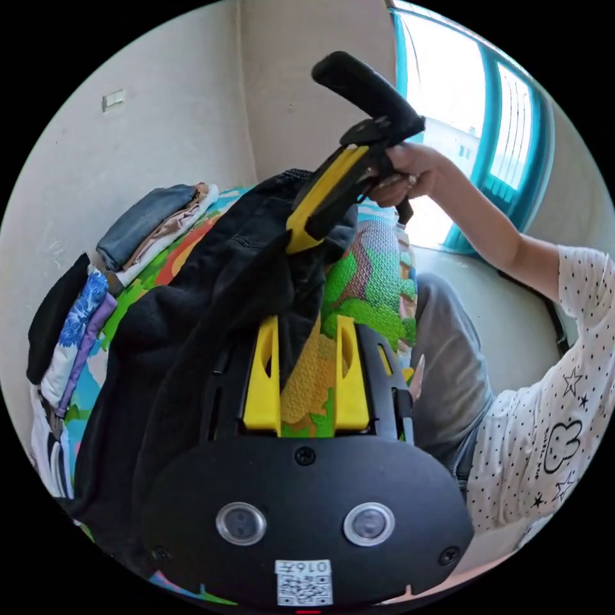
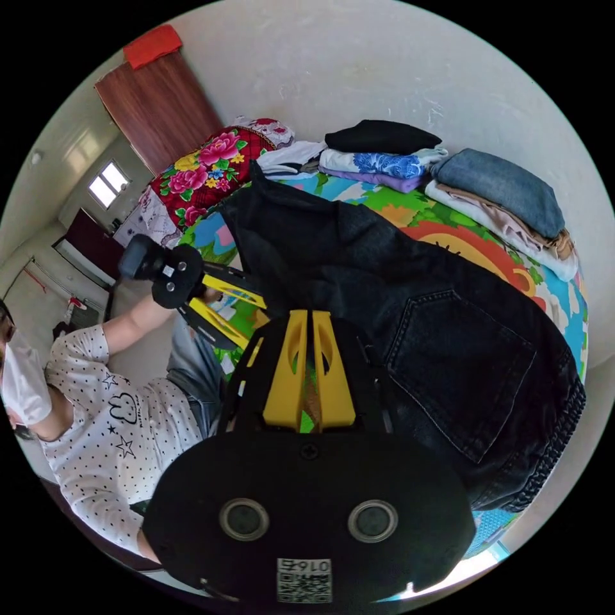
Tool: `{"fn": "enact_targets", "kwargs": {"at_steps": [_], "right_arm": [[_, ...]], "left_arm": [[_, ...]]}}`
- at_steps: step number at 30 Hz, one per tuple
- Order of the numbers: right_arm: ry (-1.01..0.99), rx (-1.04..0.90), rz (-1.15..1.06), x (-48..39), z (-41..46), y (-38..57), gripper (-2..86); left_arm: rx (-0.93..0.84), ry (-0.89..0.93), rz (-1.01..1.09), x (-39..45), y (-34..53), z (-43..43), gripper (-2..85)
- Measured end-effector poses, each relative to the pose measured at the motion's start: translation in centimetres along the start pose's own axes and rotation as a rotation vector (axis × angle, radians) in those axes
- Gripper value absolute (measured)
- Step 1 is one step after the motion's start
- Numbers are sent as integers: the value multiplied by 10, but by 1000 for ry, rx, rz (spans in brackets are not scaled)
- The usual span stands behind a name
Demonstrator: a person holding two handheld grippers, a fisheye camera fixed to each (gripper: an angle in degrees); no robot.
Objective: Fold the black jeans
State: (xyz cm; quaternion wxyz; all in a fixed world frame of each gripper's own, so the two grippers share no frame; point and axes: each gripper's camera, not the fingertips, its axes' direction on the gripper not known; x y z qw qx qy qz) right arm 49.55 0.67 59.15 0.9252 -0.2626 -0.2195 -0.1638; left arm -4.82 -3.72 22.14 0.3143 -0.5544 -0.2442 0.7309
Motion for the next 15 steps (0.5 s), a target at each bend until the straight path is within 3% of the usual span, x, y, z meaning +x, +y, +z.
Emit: {"fn": "enact_targets", "kwargs": {"at_steps": [8,12,15], "right_arm": [[53,17,-26,3,-18,18,-2],[44,32,-24,10,-21,27,-2],[50,41,-23,13,-23,30,-2]], "left_arm": [[33,40,-95,-11,6,4,120],[125,-49,-170,-16,23,-12,112],[119,24,-200,-22,25,4,109]]}}
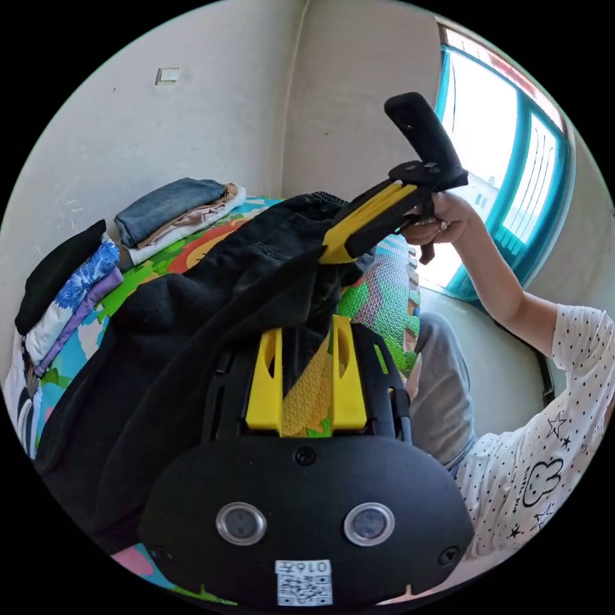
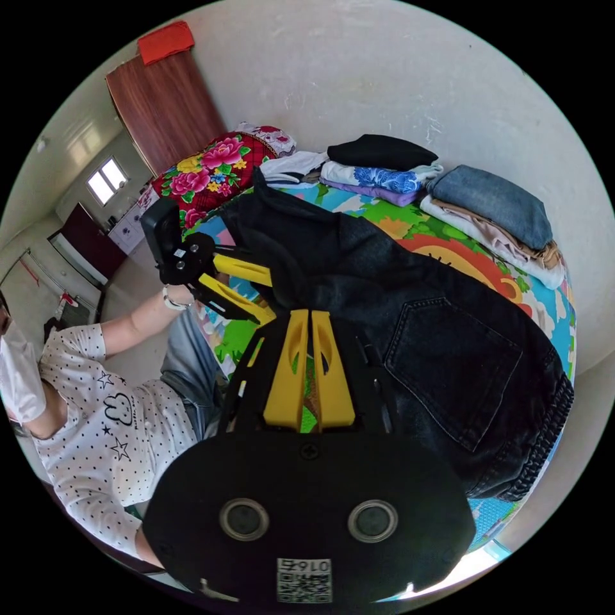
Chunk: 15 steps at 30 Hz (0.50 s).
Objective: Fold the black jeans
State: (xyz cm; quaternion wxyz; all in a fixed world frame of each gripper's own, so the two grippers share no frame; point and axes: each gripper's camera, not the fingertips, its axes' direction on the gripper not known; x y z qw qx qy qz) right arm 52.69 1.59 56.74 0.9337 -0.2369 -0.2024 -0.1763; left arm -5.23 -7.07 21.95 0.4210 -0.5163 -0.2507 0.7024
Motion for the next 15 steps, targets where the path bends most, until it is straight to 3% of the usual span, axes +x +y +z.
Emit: {"fn": "enact_targets", "kwargs": {"at_steps": [6,9,13,15], "right_arm": [[14,2,9,3,-10,17,-2],[-11,13,11,8,-24,30,-1],[67,70,-16,6,-57,56,-3],[109,63,-42,1,-64,72,-4]], "left_arm": [[166,151,-75,-4,16,5,23],[95,244,-51,6,24,-4,6],[31,159,-57,31,42,-8,1],[6,136,-162,40,59,-1,2]]}}
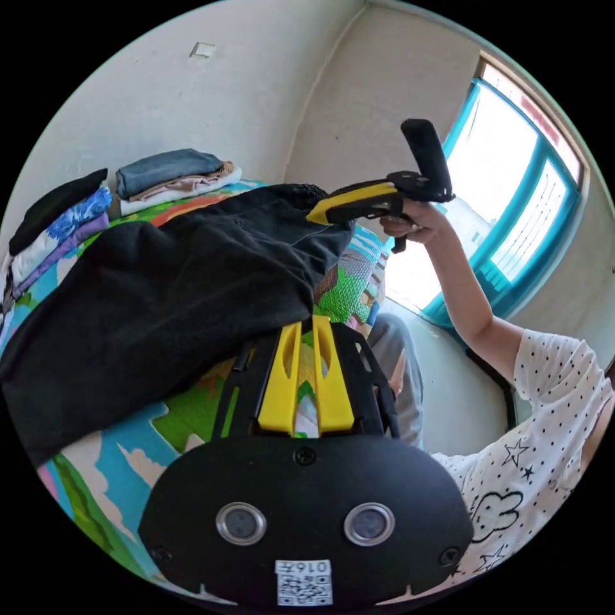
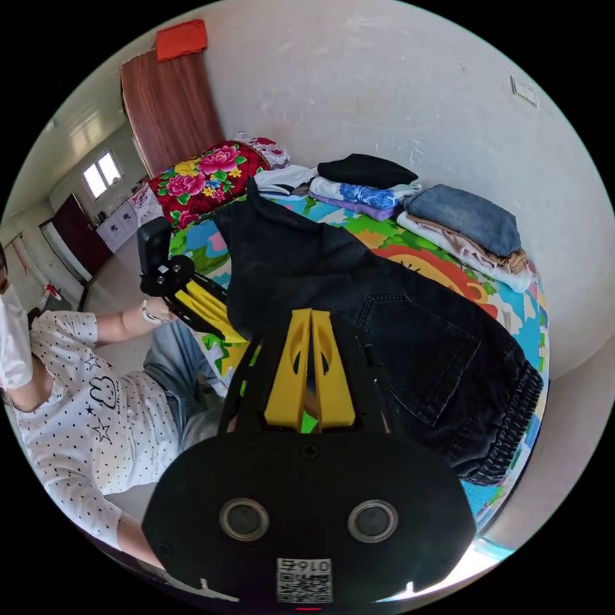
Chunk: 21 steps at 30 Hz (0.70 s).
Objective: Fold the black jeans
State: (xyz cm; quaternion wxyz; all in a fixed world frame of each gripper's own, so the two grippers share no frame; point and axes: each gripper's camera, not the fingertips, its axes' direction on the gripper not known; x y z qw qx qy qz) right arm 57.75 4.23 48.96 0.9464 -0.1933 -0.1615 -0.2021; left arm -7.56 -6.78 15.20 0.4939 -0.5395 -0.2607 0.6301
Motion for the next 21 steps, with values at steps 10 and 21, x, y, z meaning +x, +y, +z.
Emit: {"fn": "enact_targets", "kwargs": {"at_steps": [10,21], "right_arm": [[318,-88,98,19,12,116,-2],[607,68,344,103,-136,235,130]], "left_arm": [[194,-76,-231,23,67,17,1],[246,-127,-222,37,101,5,-1]]}}
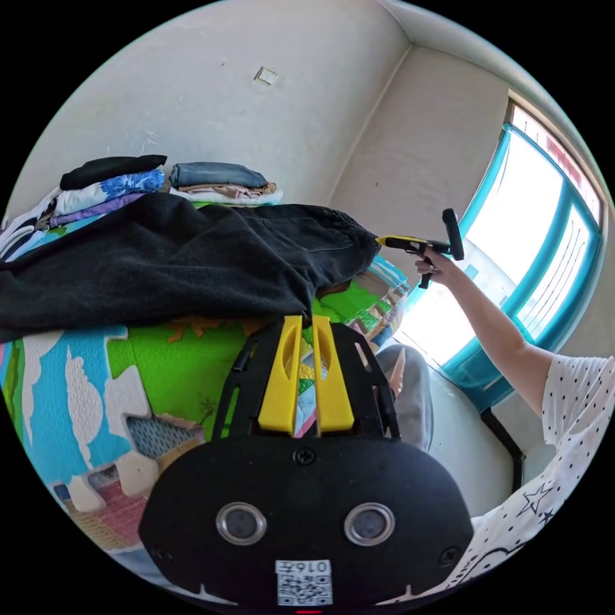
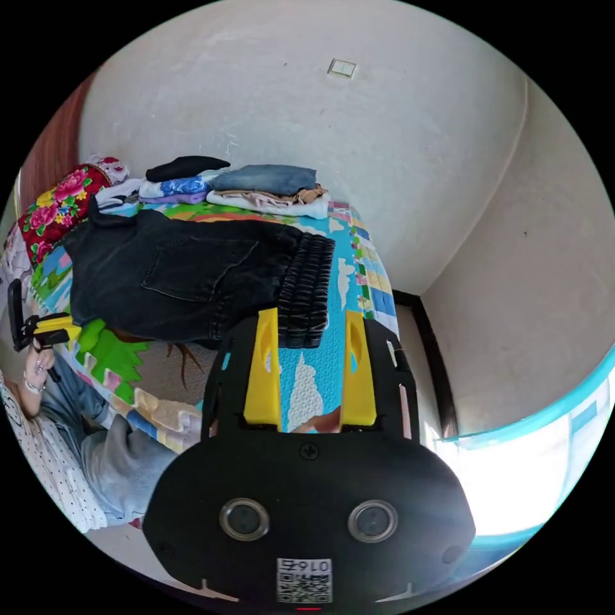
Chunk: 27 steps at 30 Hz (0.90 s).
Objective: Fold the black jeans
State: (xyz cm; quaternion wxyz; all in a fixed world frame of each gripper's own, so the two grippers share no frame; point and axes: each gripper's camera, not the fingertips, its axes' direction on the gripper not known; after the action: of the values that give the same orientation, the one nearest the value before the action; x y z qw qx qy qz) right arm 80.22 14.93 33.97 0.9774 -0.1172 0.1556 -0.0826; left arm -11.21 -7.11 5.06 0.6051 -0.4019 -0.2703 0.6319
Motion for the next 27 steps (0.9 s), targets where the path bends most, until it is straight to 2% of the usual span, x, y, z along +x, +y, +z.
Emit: {"fn": "enact_targets", "kwargs": {"at_steps": [3,6,8,10,13,16,18,20,23,25,26,27], "right_arm": [[-159,39,54,36,2,16,138],[-414,43,110,69,12,27,143],[-615,46,60,83,18,38,160],[-651,73,10,89,15,46,152],[-562,74,-67,89,11,45,101],[-479,99,-238,80,-2,42,35],[-479,67,-252,83,-8,35,20],[-368,59,-309,74,-17,29,12],[-266,63,-318,67,-28,16,8],[-227,90,-263,69,-34,12,8],[-221,56,-235,70,-29,13,10],[-227,22,-231,70,-25,15,11]], "left_arm": [[-5,45,-15,-8,4,-6,-1],[-7,77,-7,-13,7,-13,-1],[-13,108,-6,-19,8,-18,-1],[-23,143,-9,-25,8,-22,-1],[-34,179,-9,-29,10,-28,-2],[-43,160,20,-28,13,-38,-3],[-42,157,50,-25,15,-48,-5],[-46,159,84,-20,15,-55,-6],[-41,137,170,-2,17,-68,-8],[-41,212,223,7,21,-75,-8],[-67,242,221,9,25,-75,-8],[-76,199,221,10,31,-76,-7]]}}
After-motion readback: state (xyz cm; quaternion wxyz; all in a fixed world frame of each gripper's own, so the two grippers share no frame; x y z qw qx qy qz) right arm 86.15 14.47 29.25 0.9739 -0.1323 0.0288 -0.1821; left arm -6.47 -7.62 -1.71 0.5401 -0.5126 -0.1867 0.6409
